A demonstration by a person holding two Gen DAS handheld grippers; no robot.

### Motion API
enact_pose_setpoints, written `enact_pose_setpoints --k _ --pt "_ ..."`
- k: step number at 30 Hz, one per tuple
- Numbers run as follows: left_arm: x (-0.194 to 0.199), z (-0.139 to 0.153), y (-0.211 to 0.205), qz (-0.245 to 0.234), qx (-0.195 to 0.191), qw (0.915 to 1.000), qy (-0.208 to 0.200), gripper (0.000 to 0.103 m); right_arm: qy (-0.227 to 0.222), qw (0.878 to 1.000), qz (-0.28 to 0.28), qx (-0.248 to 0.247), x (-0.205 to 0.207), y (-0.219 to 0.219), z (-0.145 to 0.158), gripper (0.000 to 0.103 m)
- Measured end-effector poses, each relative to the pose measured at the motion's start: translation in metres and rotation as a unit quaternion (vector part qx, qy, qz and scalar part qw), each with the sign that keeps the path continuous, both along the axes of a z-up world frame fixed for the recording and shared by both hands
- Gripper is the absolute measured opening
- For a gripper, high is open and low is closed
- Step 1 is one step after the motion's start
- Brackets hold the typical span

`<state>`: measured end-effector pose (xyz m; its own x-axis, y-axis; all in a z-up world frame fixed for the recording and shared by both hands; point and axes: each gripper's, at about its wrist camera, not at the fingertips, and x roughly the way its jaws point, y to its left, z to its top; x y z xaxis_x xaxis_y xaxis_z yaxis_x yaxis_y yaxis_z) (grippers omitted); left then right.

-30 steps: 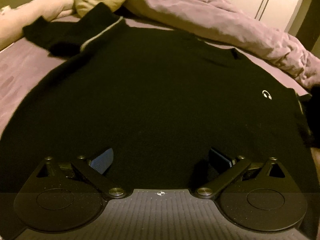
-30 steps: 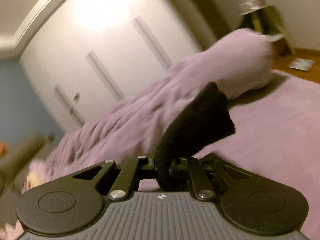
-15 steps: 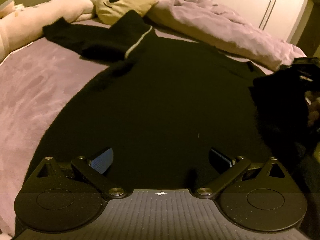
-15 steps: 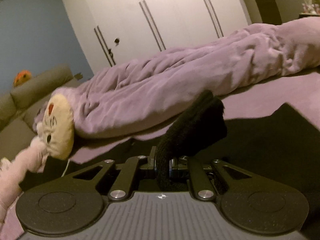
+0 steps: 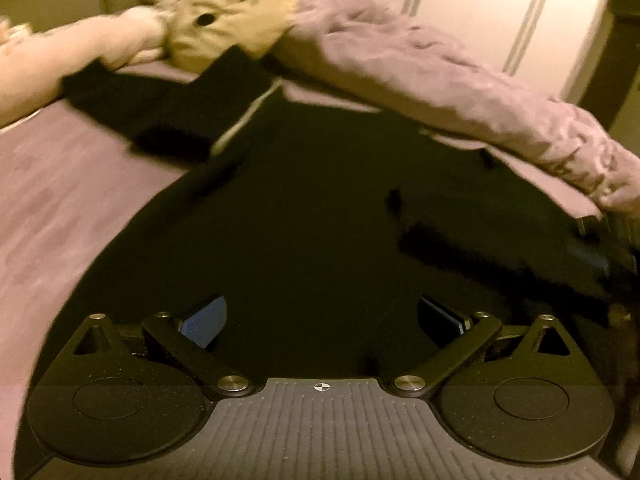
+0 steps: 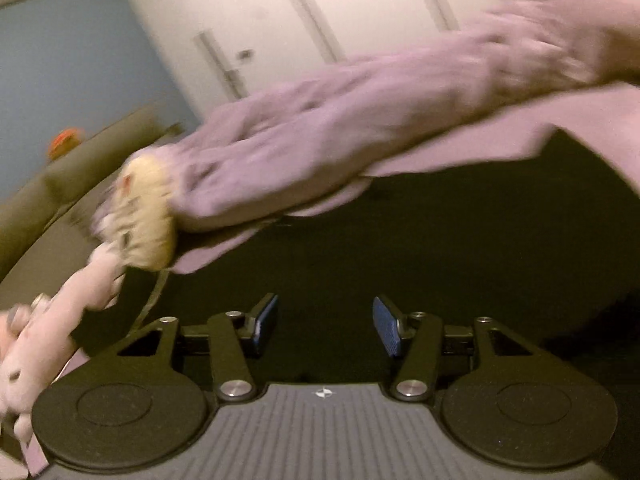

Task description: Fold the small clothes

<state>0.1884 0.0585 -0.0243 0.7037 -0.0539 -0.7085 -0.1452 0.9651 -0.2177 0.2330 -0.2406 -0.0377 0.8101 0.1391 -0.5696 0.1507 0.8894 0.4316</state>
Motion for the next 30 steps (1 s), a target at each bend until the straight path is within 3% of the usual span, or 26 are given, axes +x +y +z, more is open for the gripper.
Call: enact_pose_setpoints --k 4,12,15,17,18,23,24,26,30 --pt "0.046 0.001 -0.021 -0.035 -0.029 0.999 0.004 0.103 0.04 0.998 -0.053 -0.008 -0.037 -0.035 -0.018 0.034" --pt "0.114 -0.033 -0.046 -0.034 -0.11 0.9917 0.057 0.103 0.016 0.998 -0.062 -0.02 -0.069 -0.048 -0.043 0.034" --pt "0.122 -0.039 -0.045 -0.024 -0.143 0.9879 0.055 0.102 -0.009 0.998 -0.062 -0.015 -0.072 -0.049 -0.05 0.034" --pt "0.126 -0.043 -0.045 -0.02 -0.167 0.9844 0.053 0.089 -0.013 0.998 -0.059 -0.013 -0.073 -0.051 -0.051 0.035" --pt "0.129 -0.046 -0.046 -0.017 -0.171 0.9832 0.061 0.074 -0.015 0.998 -0.059 -0.012 -0.076 -0.052 -0.052 0.036" --pt "0.14 -0.05 -0.051 -0.014 -0.158 0.9847 0.072 0.035 -0.021 0.998 -0.057 -0.023 -0.075 -0.049 -0.055 0.036" --pt "0.142 -0.049 -0.052 -0.017 -0.161 0.9841 0.074 0.022 -0.021 0.998 -0.057 -0.025 -0.075 -0.048 -0.055 0.036" --pt "0.144 -0.047 -0.053 -0.02 -0.162 0.9837 0.076 0.021 -0.022 0.998 -0.057 -0.027 -0.076 -0.047 -0.056 0.037" --pt "0.144 -0.041 -0.06 -0.035 -0.12 0.9897 0.07 0.02 -0.019 0.997 -0.057 -0.038 -0.074 -0.044 -0.055 0.037"
